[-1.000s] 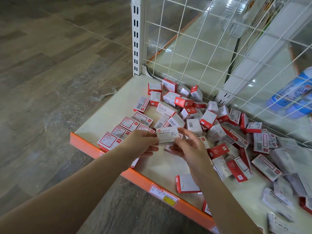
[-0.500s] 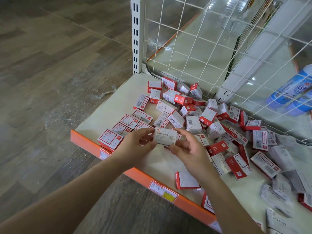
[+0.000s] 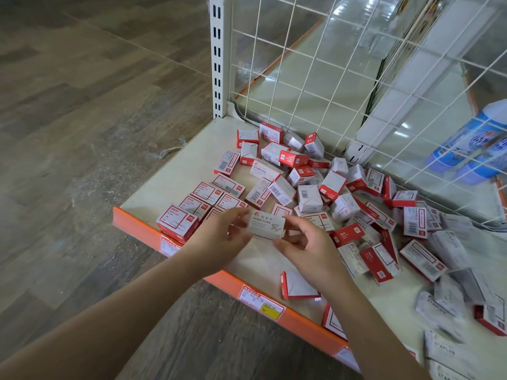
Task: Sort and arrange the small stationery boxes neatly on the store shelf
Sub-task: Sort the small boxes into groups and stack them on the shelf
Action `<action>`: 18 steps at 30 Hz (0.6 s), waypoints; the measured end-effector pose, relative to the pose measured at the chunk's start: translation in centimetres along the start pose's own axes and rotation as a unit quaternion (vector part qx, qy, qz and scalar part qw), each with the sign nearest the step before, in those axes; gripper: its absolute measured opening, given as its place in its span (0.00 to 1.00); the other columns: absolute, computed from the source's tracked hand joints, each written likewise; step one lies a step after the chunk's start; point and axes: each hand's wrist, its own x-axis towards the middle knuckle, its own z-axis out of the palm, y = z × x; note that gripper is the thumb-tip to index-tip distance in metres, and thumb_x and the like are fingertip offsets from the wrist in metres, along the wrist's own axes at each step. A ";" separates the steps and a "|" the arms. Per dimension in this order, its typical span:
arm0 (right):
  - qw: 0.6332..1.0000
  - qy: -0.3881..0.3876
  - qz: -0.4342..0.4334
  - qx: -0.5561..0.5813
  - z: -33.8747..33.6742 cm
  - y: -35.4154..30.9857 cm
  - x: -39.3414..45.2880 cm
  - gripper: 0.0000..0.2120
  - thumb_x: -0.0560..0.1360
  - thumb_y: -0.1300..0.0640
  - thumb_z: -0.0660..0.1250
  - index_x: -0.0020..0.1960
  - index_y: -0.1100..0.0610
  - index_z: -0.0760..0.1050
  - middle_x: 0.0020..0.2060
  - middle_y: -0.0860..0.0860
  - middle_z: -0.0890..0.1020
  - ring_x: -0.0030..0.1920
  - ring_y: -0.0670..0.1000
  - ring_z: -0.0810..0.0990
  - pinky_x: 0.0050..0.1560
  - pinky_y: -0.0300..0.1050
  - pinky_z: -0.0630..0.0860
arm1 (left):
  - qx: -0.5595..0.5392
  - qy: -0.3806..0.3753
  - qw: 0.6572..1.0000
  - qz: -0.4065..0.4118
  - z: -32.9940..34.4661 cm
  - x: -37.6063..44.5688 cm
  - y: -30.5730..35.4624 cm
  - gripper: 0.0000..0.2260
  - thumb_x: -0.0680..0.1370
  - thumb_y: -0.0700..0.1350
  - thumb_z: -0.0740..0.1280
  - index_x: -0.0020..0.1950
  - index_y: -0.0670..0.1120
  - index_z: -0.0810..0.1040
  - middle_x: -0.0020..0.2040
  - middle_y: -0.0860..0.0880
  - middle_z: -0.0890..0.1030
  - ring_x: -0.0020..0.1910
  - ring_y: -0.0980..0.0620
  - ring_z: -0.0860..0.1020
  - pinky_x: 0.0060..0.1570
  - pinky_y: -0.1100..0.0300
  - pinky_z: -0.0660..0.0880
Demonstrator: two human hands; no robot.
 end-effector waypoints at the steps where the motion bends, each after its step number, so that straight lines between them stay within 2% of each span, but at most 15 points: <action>1: 1.000 -0.003 0.005 -0.017 0.0 0.0 -0.1 0.14 0.74 0.55 0.68 0.58 0.47 0.71 0.46 0.37 0.76 0.41 0.31 0.73 0.32 0.21 0.68 | 0.017 0.004 1.000 0.002 0.0 0.0 -0.1 0.18 0.79 0.46 0.61 0.70 0.51 0.67 0.62 0.53 0.75 0.55 0.58 0.72 0.40 0.75 0.71; 4: 0.996 -0.017 0.033 -0.081 0.4 0.4 -0.8 0.17 0.74 0.51 0.68 0.61 0.51 0.71 0.52 0.41 0.75 0.41 0.34 0.72 0.28 0.24 0.68 | 0.103 0.017 0.994 0.013 -0.2 -0.2 -0.1 0.18 0.80 0.46 0.60 0.70 0.52 0.66 0.65 0.55 0.72 0.60 0.56 0.72 0.51 0.67 0.70; 7: 0.993 -0.027 0.021 -0.114 1.3 0.9 -1.6 0.16 0.73 0.52 0.68 0.59 0.52 0.71 0.53 0.44 0.77 0.42 0.37 0.74 0.35 0.28 0.71 | 0.153 -0.002 0.988 0.018 -0.1 -0.5 -0.2 0.18 0.80 0.45 0.60 0.70 0.53 0.67 0.67 0.55 0.71 0.64 0.54 0.70 0.59 0.62 0.70; 9: 0.992 -0.035 0.007 -0.124 1.5 0.6 -1.9 0.12 0.73 0.53 0.67 0.56 0.53 0.72 0.50 0.45 0.77 0.42 0.38 0.74 0.40 0.32 0.75 | 0.179 -0.024 0.984 0.016 -0.1 -0.7 -0.3 0.17 0.79 0.45 0.60 0.68 0.53 0.68 0.68 0.55 0.69 0.66 0.54 0.68 0.64 0.57 0.69; 11: 0.988 -0.052 0.004 -0.142 1.6 0.2 -2.0 0.11 0.74 0.51 0.66 0.54 0.56 0.73 0.48 0.45 0.77 0.42 0.40 0.74 0.43 0.35 0.75 | 0.199 -0.040 0.979 0.016 0.0 -0.9 -0.2 0.16 0.79 0.44 0.60 0.67 0.54 0.69 0.68 0.55 0.69 0.67 0.54 0.67 0.66 0.55 0.68; 14: 0.971 -0.079 -0.014 -0.225 1.8 0.3 -1.8 0.15 0.73 0.50 0.68 0.57 0.55 0.74 0.55 0.48 0.78 0.51 0.46 0.76 0.48 0.37 0.74 | 0.216 -0.044 0.975 0.020 -0.1 -1.1 -0.2 0.16 0.80 0.44 0.59 0.68 0.53 0.69 0.68 0.55 0.69 0.68 0.54 0.66 0.66 0.58 0.67; 18: 0.956 -0.102 -0.017 -0.274 1.6 0.9 -2.1 0.19 0.72 0.50 0.69 0.61 0.53 0.72 0.59 0.48 0.75 0.57 0.46 0.71 0.50 0.34 0.64 | 0.227 -0.071 0.971 0.014 -0.1 -1.0 -0.3 0.16 0.80 0.44 0.59 0.68 0.53 0.69 0.69 0.55 0.68 0.68 0.53 0.66 0.66 0.58 0.67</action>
